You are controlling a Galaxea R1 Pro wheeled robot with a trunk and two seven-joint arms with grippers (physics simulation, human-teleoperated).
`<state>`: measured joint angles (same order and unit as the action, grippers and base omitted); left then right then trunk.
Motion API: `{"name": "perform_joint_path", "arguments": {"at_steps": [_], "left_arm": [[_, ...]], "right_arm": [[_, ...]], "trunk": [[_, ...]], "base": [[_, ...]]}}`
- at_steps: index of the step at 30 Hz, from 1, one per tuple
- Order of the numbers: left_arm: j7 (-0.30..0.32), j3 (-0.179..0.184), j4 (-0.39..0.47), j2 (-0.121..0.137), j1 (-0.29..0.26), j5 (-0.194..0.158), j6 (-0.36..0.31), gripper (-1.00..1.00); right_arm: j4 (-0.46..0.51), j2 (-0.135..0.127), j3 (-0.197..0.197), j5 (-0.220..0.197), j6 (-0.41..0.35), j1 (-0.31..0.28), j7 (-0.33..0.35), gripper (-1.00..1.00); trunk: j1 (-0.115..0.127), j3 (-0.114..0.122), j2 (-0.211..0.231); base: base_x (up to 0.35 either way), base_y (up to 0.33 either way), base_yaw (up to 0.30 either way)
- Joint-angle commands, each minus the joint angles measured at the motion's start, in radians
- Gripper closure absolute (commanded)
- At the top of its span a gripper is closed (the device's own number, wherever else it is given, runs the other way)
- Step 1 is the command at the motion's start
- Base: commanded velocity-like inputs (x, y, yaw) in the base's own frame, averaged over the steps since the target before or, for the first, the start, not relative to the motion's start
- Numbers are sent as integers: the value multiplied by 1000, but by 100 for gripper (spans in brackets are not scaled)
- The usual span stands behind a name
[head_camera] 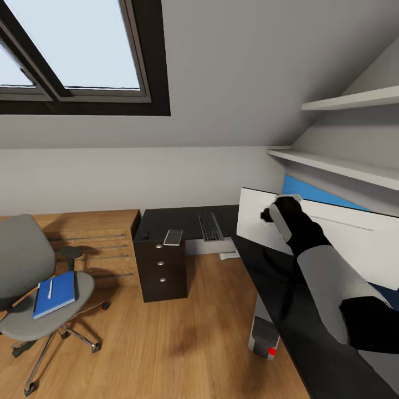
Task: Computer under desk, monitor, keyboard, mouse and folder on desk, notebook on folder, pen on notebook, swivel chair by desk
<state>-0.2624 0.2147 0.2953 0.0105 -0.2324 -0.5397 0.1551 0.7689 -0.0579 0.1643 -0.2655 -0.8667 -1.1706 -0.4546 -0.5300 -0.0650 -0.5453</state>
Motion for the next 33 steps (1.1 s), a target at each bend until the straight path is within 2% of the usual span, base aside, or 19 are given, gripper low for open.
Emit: {"name": "perform_joint_path", "arguments": {"at_steps": [1, 2, 3, 4, 5, 6, 7, 8, 9, 11, 12, 13, 14, 16, 21, 33], "left_arm": [[-6, 8, 1, 7, -1, -8, 6, -100], [-6, 8, 1, 10, -1, -9, 7, -100], [-4, 8, 1, 21, -1, -9, 16, -100], [-3, 8, 1, 23, -1, -9, 19, -100], [-2, 8, 1, 25, -1, -9, 27, -100], [-2, 8, 1, 26, -1, -9, 30, -100], [-1, 9, 1, 27, -1, -9, 37, -100], [-1, 9, 1, 27, -1, -9, 39, -100], [0, 10, 1, 27, -1, -9, 41, -100], [0, 10, 1, 28, -1, -9, 42, -100], [0, 10, 1, 27, -1, -8, 43, -100], [0, 11, 1, 27, -1, -8, 43, -100], [0, 11, 1, 26, -1, -8, 44, -100], [0, 11, 1, 26, -1, -8, 45, -100], [0, 11, 1, 26, -1, -8, 45, -100], [0, 9, 1, 28, -1, -11, 44, -100]], "right_arm": [[-64, -10, 6, -13, -32, -82, -2, -100], [-101, -16, 6, -13, -42, -120, 3, -100], [-260, -41, 6, -12, -64, -266, 37, -100], [-298, -46, 6, -10, -66, -301, 48, -100], [-359, -53, 7, -3, -70, -362, 67, -100], [-382, -57, 7, 4, -71, -389, 75, -100], [-427, -67, 8, 38, -76, -451, 96, -100], [-436, -71, 8, 53, -78, -465, 103, -100], [-449, -78, 9, 84, -81, -486, 119, -100], [-457, -84, 9, 117, -83, -500, 140, -100], [-462, -91, 9, 150, -84, -513, 166, -100], [-463, -96, 9, 166, -85, -518, 180, -100], [-466, -106, 8, 205, -87, -531, 224, -100], [-468, -111, 8, 222, -88, -536, 251, -100], [-469, -117, 6, 241, -88, -542, 297, -100], [-474, -122, 3, 247, -81, -543, 314, -100]], "trunk": [[-1, -2, -2], [-1, -2, -2], [-1, -2, -2], [-1, -2, -2], [-1, -2, -2], [-1, -2, -2], [-1, -2, -2], [-1, -2, -2], [-1, -2, -2], [-1, -2, -2], [-1, -2, -2], [-1, -2, -2], [-1, -2, -2], [-1, -2, -2], [-1, -2, -2], [-1, -2, -2]], "base": [[0, 0, 0], [0, 0, 0], [0, 0, 0], [0, 0, 0], [0, 0, 0], [0, 0, 0], [11, 0, 0], [34, 0, 0], [119, 13, 0], [178, 29, 0], [242, 47, 0], [260, 53, 0], [293, 77, 0], [303, 94, 0], [311, 143, 0], [292, 216, 0]]}}
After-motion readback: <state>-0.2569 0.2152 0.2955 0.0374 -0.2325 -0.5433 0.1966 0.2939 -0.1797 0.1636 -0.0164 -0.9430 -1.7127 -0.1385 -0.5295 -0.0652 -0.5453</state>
